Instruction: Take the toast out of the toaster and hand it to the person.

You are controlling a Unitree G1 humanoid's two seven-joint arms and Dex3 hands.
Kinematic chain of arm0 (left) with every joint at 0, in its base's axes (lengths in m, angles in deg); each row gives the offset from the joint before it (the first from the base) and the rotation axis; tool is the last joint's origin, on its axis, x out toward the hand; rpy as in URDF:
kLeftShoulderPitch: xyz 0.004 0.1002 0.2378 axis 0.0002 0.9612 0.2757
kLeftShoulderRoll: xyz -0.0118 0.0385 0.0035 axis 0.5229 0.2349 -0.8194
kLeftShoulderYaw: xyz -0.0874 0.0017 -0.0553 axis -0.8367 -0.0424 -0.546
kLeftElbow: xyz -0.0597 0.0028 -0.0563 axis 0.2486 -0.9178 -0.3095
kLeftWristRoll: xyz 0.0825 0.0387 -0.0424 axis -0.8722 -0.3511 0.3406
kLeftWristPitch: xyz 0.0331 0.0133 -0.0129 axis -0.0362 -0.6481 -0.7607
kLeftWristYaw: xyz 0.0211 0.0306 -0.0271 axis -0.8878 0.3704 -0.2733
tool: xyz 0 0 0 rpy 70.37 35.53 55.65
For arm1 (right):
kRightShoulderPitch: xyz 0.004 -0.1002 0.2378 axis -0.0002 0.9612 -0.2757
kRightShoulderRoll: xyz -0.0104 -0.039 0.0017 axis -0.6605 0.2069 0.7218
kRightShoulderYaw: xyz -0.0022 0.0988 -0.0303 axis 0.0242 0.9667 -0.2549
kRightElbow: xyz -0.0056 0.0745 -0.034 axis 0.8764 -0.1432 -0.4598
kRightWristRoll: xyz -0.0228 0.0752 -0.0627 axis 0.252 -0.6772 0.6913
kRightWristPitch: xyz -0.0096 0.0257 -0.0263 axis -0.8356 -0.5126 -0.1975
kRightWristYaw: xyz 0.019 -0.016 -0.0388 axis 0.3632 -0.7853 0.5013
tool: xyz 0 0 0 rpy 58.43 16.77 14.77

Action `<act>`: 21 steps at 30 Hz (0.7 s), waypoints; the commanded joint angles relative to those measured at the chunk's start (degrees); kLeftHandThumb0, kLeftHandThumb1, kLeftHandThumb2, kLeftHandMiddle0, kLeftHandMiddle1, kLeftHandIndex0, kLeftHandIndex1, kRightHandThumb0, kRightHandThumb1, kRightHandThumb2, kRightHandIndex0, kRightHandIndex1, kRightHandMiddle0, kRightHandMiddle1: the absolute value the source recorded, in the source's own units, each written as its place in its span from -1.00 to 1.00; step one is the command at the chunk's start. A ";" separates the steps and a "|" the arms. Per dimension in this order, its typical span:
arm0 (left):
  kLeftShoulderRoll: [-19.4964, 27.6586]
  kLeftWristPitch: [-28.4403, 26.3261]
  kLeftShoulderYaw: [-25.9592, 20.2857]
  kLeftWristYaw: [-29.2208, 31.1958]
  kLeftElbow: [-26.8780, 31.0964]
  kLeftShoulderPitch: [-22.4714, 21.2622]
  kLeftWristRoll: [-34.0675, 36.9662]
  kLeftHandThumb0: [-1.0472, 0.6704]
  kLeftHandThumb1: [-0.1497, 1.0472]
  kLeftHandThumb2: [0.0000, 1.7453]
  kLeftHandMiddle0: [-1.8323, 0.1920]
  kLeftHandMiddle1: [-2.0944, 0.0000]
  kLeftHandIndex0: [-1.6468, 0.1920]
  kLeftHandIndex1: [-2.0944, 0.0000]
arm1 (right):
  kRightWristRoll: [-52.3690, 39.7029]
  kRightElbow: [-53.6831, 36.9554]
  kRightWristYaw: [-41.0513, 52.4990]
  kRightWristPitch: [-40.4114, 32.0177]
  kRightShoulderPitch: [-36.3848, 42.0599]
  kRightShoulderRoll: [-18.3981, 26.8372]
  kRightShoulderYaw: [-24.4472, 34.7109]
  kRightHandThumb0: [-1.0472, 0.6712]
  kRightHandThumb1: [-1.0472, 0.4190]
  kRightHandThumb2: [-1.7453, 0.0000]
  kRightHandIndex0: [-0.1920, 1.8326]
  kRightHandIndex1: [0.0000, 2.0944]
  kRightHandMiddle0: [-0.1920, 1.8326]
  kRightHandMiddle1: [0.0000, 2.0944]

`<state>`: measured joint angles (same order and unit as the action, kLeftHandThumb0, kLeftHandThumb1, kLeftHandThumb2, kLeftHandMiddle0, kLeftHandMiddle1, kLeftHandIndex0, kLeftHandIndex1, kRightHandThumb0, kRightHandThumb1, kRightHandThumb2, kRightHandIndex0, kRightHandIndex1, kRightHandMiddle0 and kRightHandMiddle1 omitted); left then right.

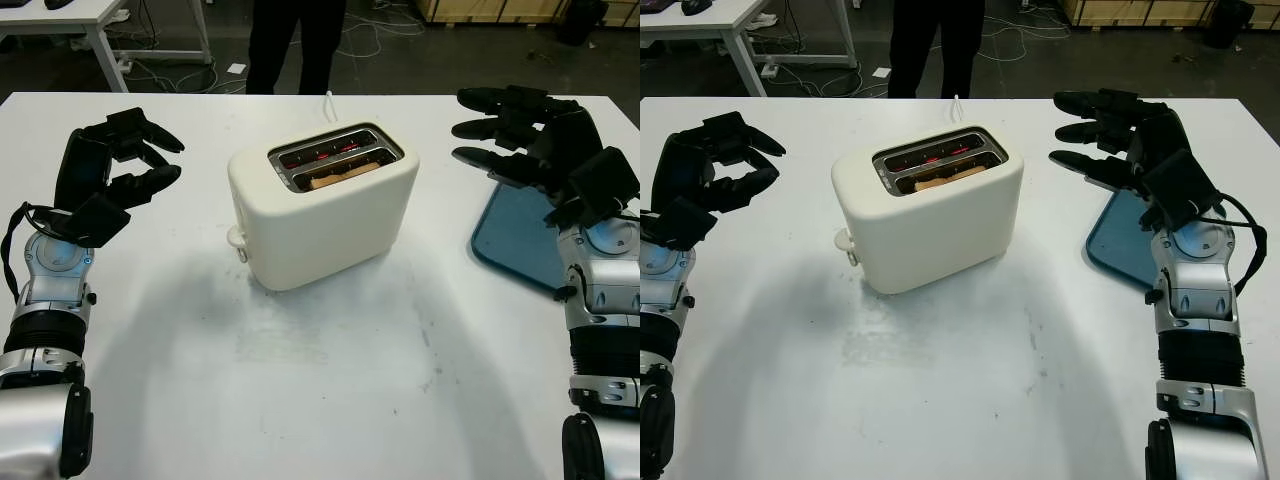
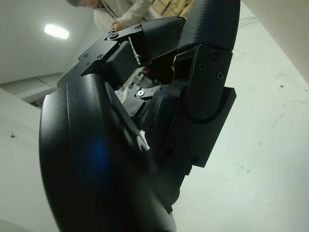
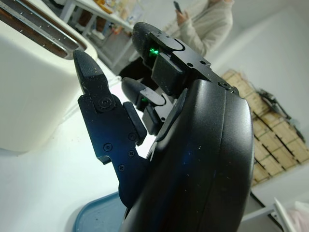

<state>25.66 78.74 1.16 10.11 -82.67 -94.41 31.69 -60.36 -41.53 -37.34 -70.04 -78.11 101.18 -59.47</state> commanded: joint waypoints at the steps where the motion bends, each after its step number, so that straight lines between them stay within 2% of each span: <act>1: -0.17 0.02 0.09 -0.41 0.39 -0.04 -0.06 -1.00 0.79 -0.70 -0.01 -0.11 -0.03 0.01 | 0.93 -1.08 -0.87 0.21 0.52 0.46 -0.39 -0.10 -0.60 1.00 -0.12 -0.52 0.05 -0.99; 21: -0.20 0.08 0.15 -1.83 1.24 0.85 -0.52 -1.00 0.79 -0.69 0.01 -0.13 -0.02 -0.02 | 1.67 -1.11 -0.46 -0.01 0.76 0.85 -0.29 -0.11 -0.61 1.00 -0.08 -0.57 0.04 -1.00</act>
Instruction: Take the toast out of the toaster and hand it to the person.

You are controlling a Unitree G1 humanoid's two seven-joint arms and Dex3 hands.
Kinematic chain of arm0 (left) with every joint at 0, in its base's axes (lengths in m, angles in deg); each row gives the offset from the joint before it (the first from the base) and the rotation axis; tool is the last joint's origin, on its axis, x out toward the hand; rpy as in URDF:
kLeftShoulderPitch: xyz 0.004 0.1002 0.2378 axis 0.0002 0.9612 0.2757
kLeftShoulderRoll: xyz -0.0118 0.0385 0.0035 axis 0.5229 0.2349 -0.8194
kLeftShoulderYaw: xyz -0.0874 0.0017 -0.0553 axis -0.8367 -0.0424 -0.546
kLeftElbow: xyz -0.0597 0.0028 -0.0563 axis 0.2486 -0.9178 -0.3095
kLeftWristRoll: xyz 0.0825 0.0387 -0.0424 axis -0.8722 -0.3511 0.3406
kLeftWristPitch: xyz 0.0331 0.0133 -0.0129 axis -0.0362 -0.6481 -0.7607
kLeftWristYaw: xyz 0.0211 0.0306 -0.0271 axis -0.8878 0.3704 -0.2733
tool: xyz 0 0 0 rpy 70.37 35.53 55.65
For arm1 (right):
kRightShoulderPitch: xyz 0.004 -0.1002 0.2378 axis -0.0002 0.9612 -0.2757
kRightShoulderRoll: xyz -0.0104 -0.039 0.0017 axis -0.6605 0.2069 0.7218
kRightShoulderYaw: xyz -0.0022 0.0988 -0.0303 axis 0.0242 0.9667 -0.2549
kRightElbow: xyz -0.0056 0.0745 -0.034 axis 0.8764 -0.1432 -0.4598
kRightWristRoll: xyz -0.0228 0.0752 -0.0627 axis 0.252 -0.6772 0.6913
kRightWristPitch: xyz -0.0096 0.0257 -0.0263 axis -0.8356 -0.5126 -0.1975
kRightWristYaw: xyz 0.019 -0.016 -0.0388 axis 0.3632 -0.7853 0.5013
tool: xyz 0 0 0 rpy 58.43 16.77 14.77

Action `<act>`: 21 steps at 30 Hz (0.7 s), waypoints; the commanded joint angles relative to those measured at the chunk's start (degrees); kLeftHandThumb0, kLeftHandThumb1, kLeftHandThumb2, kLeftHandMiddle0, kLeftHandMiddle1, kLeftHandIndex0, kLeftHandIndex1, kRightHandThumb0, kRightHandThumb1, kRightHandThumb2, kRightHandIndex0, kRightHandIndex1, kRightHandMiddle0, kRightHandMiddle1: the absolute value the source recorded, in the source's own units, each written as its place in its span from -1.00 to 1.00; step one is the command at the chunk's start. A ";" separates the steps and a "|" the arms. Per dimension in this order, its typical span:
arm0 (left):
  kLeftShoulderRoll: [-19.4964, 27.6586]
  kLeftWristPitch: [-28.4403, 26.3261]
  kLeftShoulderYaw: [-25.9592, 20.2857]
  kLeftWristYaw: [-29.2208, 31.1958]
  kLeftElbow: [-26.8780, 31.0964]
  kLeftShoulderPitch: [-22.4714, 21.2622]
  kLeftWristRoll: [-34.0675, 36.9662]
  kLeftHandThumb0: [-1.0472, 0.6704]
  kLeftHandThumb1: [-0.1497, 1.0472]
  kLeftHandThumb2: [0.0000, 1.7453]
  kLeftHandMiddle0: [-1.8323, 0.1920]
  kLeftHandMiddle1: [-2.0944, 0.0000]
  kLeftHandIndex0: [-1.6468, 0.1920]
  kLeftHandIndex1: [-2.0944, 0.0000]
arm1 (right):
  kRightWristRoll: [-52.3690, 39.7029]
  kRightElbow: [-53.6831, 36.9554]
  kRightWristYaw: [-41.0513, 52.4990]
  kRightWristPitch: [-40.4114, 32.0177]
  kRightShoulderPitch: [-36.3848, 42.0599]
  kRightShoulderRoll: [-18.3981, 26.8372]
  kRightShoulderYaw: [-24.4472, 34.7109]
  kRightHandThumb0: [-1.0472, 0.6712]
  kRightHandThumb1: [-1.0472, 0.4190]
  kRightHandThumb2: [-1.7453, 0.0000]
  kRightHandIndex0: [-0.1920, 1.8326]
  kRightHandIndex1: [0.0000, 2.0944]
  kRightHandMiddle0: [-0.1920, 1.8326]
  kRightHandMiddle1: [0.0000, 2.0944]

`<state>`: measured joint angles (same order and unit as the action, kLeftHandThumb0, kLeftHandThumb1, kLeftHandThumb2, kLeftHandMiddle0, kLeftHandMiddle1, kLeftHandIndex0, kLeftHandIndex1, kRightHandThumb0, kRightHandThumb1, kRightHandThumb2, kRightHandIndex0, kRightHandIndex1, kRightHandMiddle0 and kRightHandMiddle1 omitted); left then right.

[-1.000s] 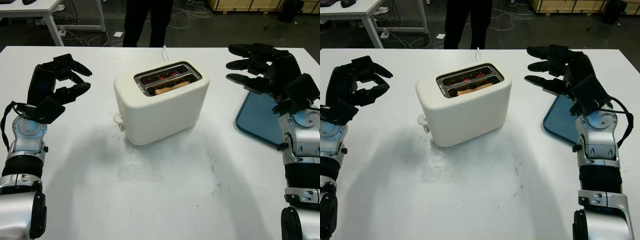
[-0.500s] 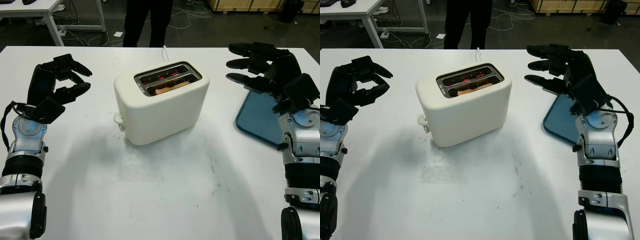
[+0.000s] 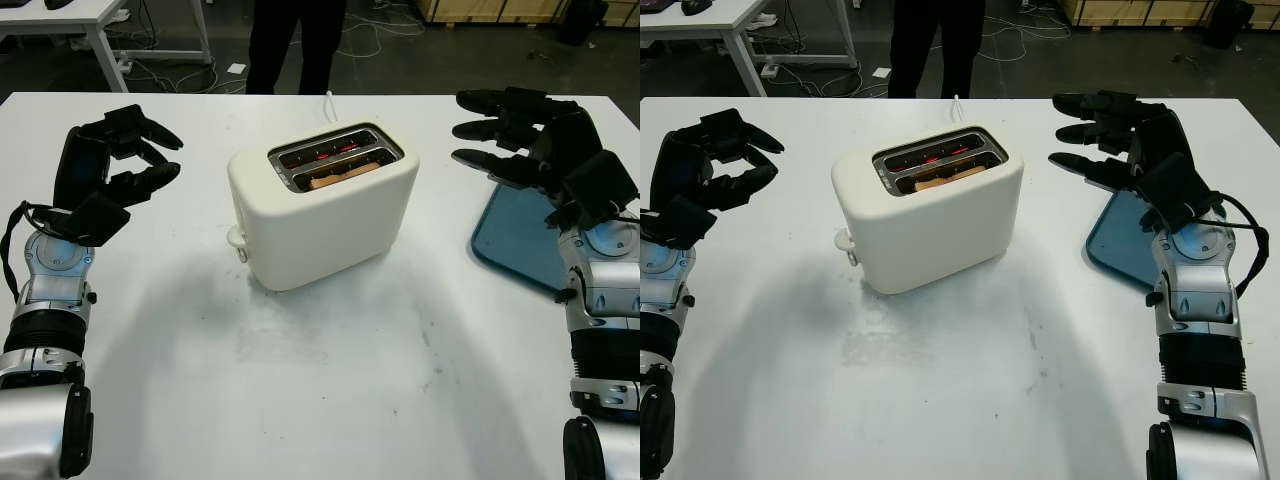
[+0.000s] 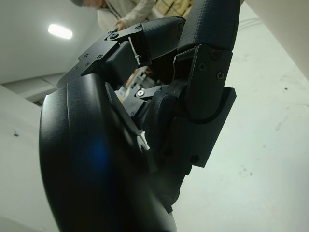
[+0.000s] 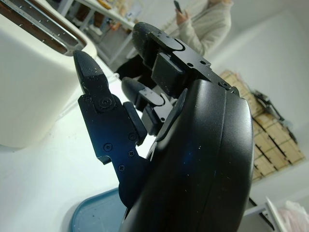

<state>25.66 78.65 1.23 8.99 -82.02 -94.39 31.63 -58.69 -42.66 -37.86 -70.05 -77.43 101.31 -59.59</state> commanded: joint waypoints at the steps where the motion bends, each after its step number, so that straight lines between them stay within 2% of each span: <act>1: -0.21 0.23 0.11 -0.77 0.59 0.86 -0.52 -1.00 0.79 -0.69 0.01 -0.13 -0.02 -0.02 | -0.13 0.13 0.16 0.17 0.03 0.69 -0.13 -0.11 -0.61 1.00 -0.08 -0.57 0.04 -1.00; 5: -0.27 1.40 0.15 -0.68 -0.24 0.63 -0.38 -1.00 0.79 -0.69 0.02 -0.13 0.01 -0.01 | -0.32 0.31 0.24 0.15 0.04 0.64 0.00 -0.11 -0.60 1.00 -0.08 -0.58 0.05 -1.00; 21: -0.37 0.55 0.33 -0.39 -0.17 0.33 -0.28 -1.00 0.79 -0.70 0.00 -0.13 -0.02 -0.01 | -0.73 0.16 0.07 -0.07 0.00 0.22 0.10 -0.11 -0.60 1.00 -0.05 -0.58 0.06 -0.99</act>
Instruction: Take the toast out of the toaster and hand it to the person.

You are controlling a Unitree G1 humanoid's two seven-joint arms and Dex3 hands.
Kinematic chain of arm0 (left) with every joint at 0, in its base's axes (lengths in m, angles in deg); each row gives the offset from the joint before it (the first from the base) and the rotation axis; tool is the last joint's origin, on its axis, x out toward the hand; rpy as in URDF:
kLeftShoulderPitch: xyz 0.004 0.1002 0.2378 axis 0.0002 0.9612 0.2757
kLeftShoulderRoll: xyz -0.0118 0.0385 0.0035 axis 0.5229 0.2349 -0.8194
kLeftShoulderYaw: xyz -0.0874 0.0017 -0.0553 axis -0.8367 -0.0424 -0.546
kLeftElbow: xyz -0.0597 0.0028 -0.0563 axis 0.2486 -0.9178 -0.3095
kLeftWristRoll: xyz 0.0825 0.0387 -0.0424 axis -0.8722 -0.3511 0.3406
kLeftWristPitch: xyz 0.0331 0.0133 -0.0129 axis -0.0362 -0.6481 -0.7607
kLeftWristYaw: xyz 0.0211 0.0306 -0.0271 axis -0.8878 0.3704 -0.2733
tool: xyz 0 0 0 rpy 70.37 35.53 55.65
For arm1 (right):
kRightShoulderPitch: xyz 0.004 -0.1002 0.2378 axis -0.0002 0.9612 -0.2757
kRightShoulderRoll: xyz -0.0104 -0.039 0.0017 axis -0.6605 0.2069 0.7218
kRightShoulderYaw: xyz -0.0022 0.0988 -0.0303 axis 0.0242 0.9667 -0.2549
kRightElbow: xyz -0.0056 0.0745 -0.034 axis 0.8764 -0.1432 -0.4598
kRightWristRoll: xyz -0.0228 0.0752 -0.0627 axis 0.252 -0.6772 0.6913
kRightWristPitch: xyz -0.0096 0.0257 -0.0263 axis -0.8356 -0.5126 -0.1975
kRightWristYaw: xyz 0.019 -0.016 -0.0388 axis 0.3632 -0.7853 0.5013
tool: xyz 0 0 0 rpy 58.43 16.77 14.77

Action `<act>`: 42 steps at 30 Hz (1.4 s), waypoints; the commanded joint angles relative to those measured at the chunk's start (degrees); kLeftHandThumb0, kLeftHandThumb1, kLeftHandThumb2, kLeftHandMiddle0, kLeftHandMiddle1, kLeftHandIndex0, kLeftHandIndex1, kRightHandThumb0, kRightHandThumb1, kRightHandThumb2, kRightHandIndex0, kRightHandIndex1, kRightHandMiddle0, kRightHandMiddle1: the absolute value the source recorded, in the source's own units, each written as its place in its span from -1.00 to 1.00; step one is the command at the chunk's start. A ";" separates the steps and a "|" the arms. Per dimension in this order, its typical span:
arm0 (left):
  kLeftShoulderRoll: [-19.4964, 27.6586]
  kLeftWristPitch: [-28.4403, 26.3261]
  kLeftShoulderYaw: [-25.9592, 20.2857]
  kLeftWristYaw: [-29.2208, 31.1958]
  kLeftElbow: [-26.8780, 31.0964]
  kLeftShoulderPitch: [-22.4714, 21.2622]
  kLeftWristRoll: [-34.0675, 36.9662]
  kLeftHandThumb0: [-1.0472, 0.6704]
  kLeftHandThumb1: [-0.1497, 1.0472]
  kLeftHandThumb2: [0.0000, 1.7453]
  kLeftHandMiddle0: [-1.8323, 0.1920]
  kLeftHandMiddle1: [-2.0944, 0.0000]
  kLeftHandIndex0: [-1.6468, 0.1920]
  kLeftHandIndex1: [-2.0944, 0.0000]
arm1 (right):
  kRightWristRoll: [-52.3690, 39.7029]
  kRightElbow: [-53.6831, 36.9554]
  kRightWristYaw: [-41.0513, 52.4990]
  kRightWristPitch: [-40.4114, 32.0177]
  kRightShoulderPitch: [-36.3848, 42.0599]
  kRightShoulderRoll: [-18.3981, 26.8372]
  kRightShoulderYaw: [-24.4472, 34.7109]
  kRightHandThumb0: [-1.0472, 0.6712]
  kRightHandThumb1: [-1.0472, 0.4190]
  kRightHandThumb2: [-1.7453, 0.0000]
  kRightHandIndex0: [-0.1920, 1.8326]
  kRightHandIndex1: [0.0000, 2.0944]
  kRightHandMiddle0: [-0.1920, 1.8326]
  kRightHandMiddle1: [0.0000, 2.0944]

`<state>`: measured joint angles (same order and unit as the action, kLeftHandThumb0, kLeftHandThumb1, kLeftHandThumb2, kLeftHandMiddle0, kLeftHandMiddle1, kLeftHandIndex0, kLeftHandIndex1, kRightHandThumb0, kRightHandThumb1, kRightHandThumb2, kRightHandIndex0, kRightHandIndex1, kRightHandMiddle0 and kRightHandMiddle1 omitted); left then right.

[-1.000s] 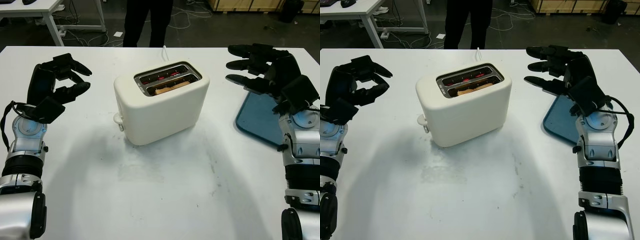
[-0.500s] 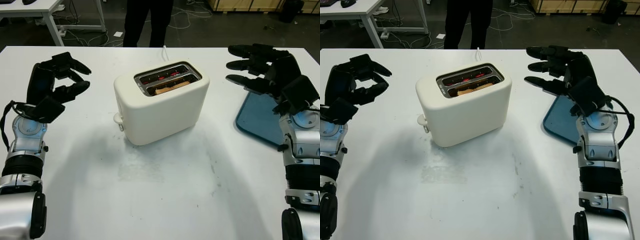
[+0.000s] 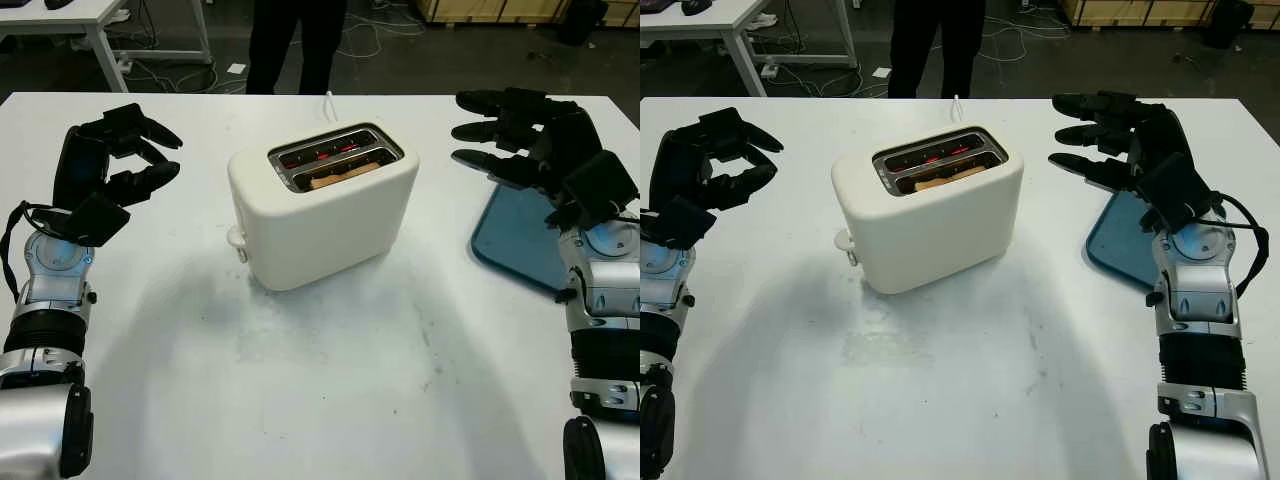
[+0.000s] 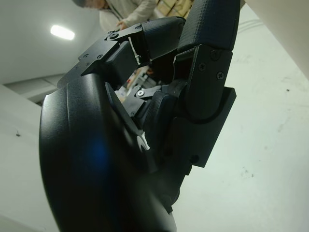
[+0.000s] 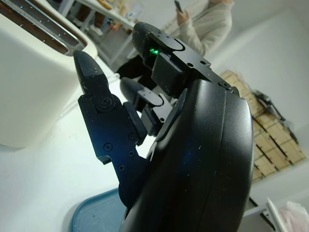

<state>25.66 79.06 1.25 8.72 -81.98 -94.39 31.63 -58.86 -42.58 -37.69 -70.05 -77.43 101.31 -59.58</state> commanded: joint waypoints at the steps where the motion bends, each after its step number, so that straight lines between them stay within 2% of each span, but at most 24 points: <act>1: -0.41 0.20 0.32 -0.13 -0.30 0.24 -0.28 -1.00 0.79 -0.70 0.00 -0.13 -0.02 -0.01 | -0.47 -0.05 -0.11 -0.21 0.06 0.34 0.08 -0.10 -0.61 1.00 -0.05 -0.59 0.06 -0.99; 42: -0.42 0.47 0.59 0.38 -0.75 -0.11 -0.24 -1.00 0.79 -0.70 -0.02 -0.10 -0.04 0.03 | -1.44 1.37 0.40 1.46 -0.05 0.46 0.45 -0.13 -0.60 1.00 0.00 -0.66 0.08 -0.99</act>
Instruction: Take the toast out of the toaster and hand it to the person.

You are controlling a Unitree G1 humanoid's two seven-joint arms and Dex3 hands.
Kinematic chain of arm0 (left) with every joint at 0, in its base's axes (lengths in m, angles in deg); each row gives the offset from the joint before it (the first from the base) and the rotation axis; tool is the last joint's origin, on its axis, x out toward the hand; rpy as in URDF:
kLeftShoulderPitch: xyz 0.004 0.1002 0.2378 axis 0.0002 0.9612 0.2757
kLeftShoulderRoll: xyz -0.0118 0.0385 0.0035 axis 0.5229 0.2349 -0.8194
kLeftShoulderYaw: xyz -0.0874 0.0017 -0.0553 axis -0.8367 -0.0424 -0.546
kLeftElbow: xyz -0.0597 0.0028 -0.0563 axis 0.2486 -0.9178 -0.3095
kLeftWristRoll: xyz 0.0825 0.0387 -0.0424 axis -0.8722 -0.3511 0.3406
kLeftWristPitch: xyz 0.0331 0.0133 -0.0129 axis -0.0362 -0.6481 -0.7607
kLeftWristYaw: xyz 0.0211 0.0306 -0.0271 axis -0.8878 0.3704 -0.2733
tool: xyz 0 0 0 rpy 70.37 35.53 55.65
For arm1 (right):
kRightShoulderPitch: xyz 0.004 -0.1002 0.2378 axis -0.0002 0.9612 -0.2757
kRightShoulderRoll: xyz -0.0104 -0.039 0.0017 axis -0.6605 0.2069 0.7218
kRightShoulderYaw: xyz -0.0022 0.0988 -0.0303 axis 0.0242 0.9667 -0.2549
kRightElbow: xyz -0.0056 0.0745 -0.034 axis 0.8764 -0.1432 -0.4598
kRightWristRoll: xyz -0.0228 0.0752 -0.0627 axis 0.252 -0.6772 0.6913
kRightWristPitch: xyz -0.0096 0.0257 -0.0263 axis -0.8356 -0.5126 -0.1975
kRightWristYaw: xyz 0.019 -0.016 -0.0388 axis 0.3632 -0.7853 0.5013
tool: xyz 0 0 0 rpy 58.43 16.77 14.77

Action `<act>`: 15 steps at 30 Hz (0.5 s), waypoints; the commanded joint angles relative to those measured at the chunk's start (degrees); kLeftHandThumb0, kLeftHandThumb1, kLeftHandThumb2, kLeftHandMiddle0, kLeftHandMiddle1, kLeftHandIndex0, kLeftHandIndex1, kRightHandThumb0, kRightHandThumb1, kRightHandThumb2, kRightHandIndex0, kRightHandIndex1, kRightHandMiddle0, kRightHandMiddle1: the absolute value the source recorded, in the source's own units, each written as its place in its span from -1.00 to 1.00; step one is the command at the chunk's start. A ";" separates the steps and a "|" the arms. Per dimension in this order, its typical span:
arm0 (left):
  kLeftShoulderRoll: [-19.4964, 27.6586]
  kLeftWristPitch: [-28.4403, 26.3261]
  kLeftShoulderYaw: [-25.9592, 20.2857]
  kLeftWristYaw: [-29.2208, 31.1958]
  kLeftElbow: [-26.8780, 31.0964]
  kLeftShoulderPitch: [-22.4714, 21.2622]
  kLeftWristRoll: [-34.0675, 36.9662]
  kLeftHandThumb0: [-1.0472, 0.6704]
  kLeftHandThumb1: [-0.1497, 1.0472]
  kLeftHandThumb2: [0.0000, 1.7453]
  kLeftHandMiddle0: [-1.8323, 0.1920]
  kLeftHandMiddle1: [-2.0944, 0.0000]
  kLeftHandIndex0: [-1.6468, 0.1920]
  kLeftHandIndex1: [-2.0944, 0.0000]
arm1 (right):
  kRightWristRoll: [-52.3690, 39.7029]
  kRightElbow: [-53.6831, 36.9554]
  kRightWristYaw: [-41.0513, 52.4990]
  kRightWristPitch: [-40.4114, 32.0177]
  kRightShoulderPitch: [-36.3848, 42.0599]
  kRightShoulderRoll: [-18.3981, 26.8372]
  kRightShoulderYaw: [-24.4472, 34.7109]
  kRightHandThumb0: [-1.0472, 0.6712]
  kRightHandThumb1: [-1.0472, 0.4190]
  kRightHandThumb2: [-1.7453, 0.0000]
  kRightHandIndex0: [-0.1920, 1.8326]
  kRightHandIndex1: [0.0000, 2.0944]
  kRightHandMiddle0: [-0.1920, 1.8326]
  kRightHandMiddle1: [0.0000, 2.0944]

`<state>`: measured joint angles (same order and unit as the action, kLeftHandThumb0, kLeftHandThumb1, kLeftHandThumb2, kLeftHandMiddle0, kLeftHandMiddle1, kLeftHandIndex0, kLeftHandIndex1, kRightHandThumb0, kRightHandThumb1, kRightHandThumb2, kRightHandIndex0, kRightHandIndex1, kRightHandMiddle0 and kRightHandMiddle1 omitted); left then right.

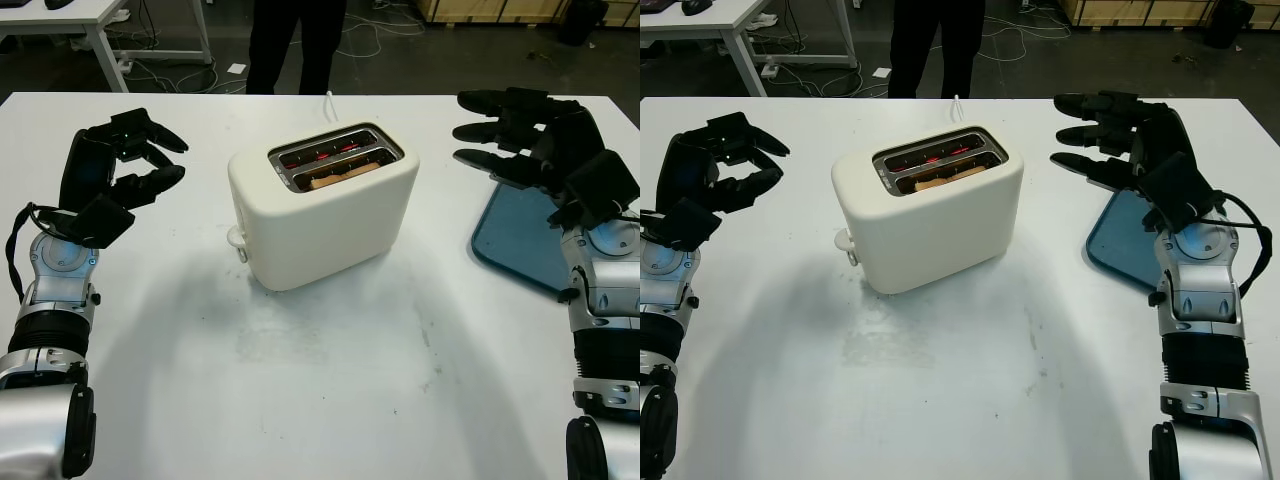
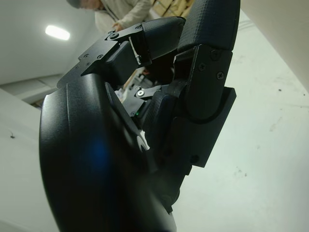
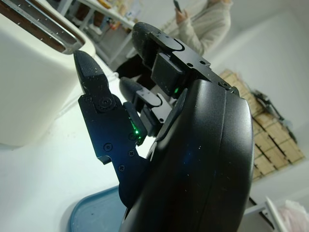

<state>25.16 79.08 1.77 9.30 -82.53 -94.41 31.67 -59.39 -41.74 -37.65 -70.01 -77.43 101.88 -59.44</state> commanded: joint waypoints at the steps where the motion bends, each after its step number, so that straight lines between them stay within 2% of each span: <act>1: 0.10 0.47 0.04 -0.10 -0.20 -0.05 -0.18 -1.00 0.79 -0.70 -0.02 -0.10 -0.03 0.03 | -0.84 0.64 0.33 1.54 -0.06 -0.04 0.27 -0.13 -0.60 1.00 0.00 -0.66 0.08 -0.99; 15: 0.08 0.67 -0.12 -0.24 -0.25 0.05 -0.05 -1.00 0.79 -0.70 0.00 -0.11 -0.02 0.01 | -0.64 -0.26 0.01 0.80 0.19 0.06 0.17 -0.11 -0.60 1.00 0.02 -0.69 0.09 -0.99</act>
<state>25.16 79.09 1.76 9.28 -82.53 -94.41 31.67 -59.39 -41.52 -37.65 -69.91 -77.43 101.88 -59.44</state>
